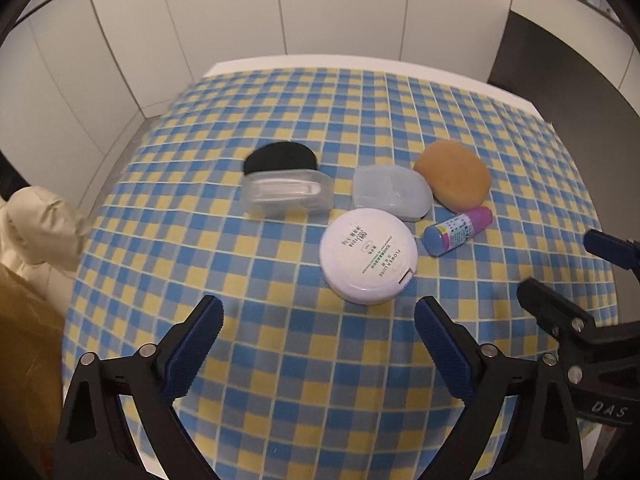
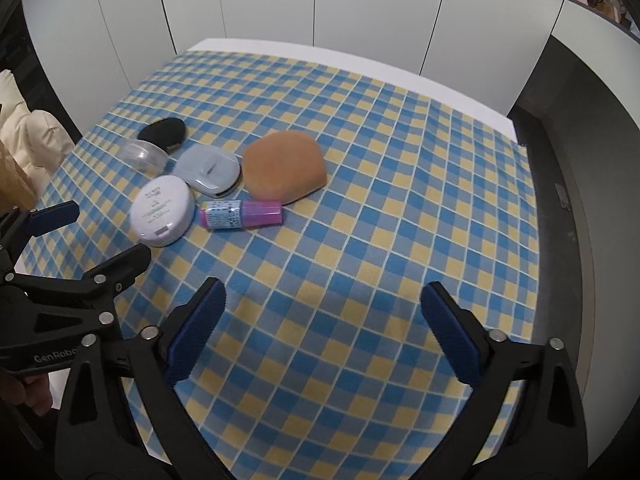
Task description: Organize objects
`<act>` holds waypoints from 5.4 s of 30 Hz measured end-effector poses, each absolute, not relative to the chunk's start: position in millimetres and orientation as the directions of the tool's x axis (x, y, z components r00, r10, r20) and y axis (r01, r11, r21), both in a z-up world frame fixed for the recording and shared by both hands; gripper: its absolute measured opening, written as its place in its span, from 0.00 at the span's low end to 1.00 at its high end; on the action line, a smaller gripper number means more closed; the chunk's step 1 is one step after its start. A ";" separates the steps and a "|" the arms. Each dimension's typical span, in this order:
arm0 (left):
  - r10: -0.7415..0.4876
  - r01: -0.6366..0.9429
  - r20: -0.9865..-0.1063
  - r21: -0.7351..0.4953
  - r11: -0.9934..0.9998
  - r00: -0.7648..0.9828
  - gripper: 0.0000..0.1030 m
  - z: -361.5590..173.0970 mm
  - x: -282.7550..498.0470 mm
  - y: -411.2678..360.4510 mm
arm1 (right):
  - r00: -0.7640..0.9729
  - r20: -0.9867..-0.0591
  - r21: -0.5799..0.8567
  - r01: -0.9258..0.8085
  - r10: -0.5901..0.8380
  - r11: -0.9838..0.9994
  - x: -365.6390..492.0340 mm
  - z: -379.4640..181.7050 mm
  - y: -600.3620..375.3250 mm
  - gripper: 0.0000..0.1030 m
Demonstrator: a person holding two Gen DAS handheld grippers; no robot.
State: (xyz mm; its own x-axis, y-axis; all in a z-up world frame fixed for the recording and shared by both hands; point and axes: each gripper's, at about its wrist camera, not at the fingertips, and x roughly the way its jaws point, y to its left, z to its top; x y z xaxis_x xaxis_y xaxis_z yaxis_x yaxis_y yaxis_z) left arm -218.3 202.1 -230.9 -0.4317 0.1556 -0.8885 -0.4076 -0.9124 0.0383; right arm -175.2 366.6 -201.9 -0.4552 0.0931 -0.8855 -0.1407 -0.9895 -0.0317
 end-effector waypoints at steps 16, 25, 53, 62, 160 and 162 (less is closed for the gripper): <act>0.227 -0.475 -0.860 0.020 -0.880 -0.457 0.56 -240.1 -242.8 227.5 | -0.453 -0.891 0.027 -0.115 0.029 -0.993 -198.0 -224.6 365.9 0.77; 0.190 -0.366 -0.868 -0.010 -0.930 -0.458 0.56 -238.7 -252.6 188.4 | -0.474 -0.881 0.051 -0.080 -0.007 -0.995 -212.8 -224.5 337.3 0.77; 0.179 -0.302 -0.874 -0.039 -0.953 -0.453 0.56 -187.2 -223.2 158.1 | -0.490 -0.872 0.055 -0.106 0.004 -0.993 -200.4 -170.2 321.1 0.58; 0.211 -0.314 -0.849 -0.056 -0.948 -0.484 0.56 -131.4 -192.2 160.9 | -0.496 -0.868 0.040 -0.104 0.017 -0.994 -162.7 -122.6 322.1 0.58; 0.278 -0.294 -0.740 -0.113 -0.949 -0.613 0.56 -33.2 -119.6 82.9 | -0.650 -0.760 0.024 -0.064 0.024 -0.998 -89.3 -2.7 266.9 0.58; 0.276 -0.291 -0.736 -0.112 -0.950 -0.618 0.56 -32.2 -119.8 78.9 | -0.653 -0.757 0.024 -0.059 0.021 -0.998 -90.5 -2.3 263.3 0.58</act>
State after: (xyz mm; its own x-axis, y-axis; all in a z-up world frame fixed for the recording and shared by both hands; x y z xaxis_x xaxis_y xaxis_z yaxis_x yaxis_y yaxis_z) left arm -119.8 78.9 -32.2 -0.6176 0.2760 -0.7365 -0.2909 -0.9502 -0.1122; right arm -90.5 263.3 -2.3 -0.6526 0.0207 -0.7574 -0.0594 -0.9980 0.0238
